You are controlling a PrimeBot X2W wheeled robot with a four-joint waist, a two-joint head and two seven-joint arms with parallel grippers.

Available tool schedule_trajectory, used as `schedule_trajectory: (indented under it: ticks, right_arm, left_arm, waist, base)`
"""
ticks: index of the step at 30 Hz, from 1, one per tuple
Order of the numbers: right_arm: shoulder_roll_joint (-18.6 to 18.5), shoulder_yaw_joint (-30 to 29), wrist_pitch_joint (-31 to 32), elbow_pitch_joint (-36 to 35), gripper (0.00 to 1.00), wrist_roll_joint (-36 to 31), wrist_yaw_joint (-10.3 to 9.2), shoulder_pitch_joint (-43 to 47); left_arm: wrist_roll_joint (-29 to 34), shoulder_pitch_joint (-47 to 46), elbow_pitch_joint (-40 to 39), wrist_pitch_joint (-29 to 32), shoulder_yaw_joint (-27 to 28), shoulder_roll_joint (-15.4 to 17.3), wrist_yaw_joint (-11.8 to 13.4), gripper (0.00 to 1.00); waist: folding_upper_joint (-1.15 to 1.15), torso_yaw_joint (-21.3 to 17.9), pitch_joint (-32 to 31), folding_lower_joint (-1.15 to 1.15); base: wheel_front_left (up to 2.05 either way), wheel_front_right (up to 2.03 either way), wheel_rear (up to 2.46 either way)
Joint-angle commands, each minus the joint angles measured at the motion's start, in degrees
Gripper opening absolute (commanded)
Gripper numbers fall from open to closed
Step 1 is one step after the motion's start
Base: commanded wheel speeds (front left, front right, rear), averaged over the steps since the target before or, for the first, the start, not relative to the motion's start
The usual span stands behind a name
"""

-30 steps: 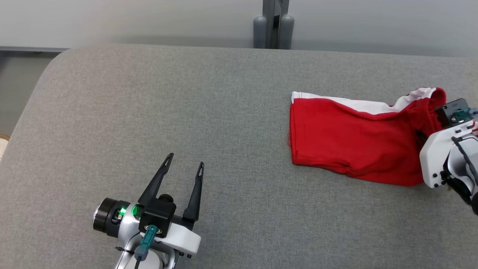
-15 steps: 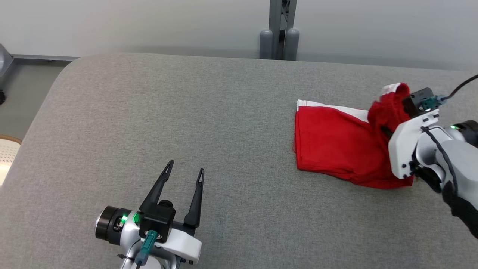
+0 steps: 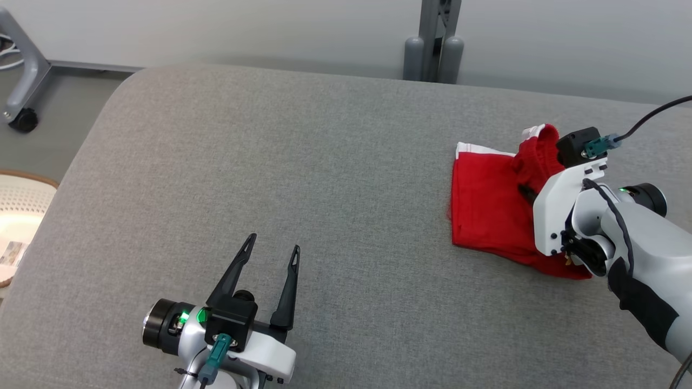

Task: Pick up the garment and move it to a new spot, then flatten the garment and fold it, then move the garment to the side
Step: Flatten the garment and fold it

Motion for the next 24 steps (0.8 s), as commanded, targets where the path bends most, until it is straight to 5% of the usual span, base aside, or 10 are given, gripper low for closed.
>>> schedule_trajectory:
  ticks: [1, 16, 17, 18, 24]
  right_arm:
    - [0.2, -0.1, -0.3, 0.5, 0.00, 0.6, -0.03, -0.8]
    - [0.8, 1.4, -1.6, 3.2, 0.03, 0.7, -0.03, -1.5]
    - [0.9, 1.2, -1.7, 3.6, 0.71, 1.1, -0.03, -1.6]
    - [1.2, 0.7, -0.7, 4.2, 1.00, 2.1, -0.03, -1.5]
    - [2.3, 1.2, -2.7, 4.0, 1.00, 1.7, -0.03, -2.0]
  left_arm:
    - [0.1, -0.8, -0.2, 0.0, 0.0, 0.2, -0.2, 1.00]
    - [-0.5, -2.3, -0.3, 0.0, -1.5, -0.2, 0.3, 1.00]
    - [-0.6, -2.3, -0.2, 0.0, -1.6, -0.2, 0.4, 1.00]
    - [-0.6, -2.4, -0.1, 0.0, -1.7, -0.2, 0.4, 1.00]
    - [-0.6, -3.2, 0.6, 0.0, -2.1, -0.2, 0.2, 1.00]
  waist:
    - [0.00, 0.7, 0.8, 0.00]
    - [0.00, 4.4, 4.5, 0.00]
    - [0.00, 4.4, 4.6, 0.00]
    - [0.00, 4.5, 4.8, 0.00]
    - [0.00, 4.0, 4.5, 0.00]
  base:
    - [0.00, 0.00, 0.00]
    - [0.00, 0.00, 0.00]
    - [0.00, 0.00, 0.00]
    - [0.00, 0.00, 0.00]
    - [0.00, 0.00, 0.00]
